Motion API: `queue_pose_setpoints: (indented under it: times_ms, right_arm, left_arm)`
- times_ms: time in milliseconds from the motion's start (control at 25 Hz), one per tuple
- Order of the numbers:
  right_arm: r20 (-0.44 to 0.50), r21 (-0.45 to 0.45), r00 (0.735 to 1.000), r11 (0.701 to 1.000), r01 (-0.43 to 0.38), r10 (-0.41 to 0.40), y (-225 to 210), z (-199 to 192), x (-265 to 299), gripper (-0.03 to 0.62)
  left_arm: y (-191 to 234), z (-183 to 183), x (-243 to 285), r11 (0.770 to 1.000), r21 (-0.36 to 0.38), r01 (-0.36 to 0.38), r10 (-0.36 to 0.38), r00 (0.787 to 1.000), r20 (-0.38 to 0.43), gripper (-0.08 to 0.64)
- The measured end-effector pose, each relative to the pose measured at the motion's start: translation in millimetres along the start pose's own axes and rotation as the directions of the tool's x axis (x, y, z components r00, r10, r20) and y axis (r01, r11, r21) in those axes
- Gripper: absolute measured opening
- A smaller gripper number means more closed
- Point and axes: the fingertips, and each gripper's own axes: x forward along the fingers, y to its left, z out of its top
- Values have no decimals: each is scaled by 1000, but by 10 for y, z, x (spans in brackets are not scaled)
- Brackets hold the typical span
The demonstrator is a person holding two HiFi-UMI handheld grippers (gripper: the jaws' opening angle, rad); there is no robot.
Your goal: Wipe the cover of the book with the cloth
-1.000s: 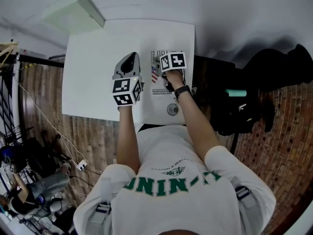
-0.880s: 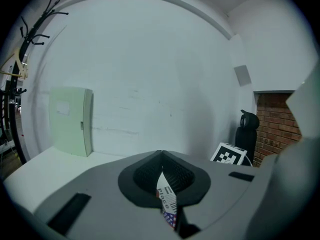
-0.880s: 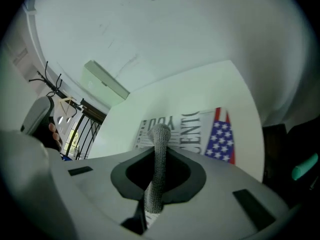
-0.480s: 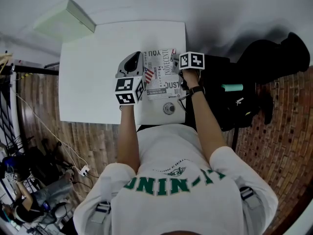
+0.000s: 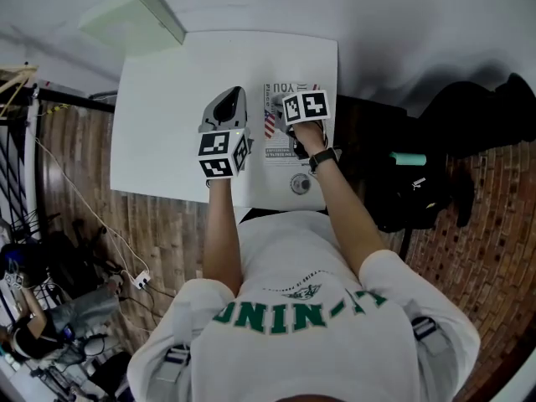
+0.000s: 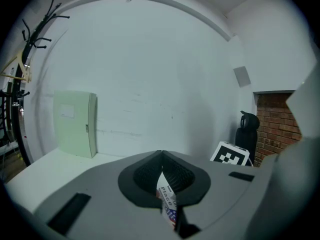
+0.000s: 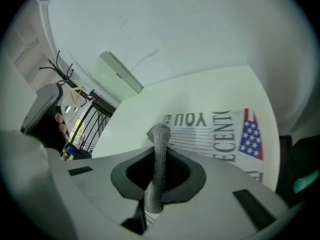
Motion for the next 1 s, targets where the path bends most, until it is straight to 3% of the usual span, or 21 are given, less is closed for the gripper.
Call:
queue_pose_setpoints:
  times_ms: [160, 360, 680, 1000]
  right_arm:
    - [-50, -30, 998, 998, -46, 45, 342, -120, 283, 35]
    - [-57, -16, 997, 998, -55, 54, 364, -213, 359, 35]
    - [20, 2, 999, 999, 50, -50, -312, -144, -59, 35]
    - [100, 145, 985, 981, 129, -144, -1008, -140, -547, 35]
  left_arm:
    - [126, 16, -121, 1000, -3, -30, 30, 1000, 6, 6]
    - [181, 9, -179, 999, -5, -42, 42, 999, 6, 6]
    - [-16, -24, -6, 1000, 1, 21, -21, 1000, -7, 6]
    - [-289, 52, 139, 996, 24, 90, -90, 996, 0, 5]
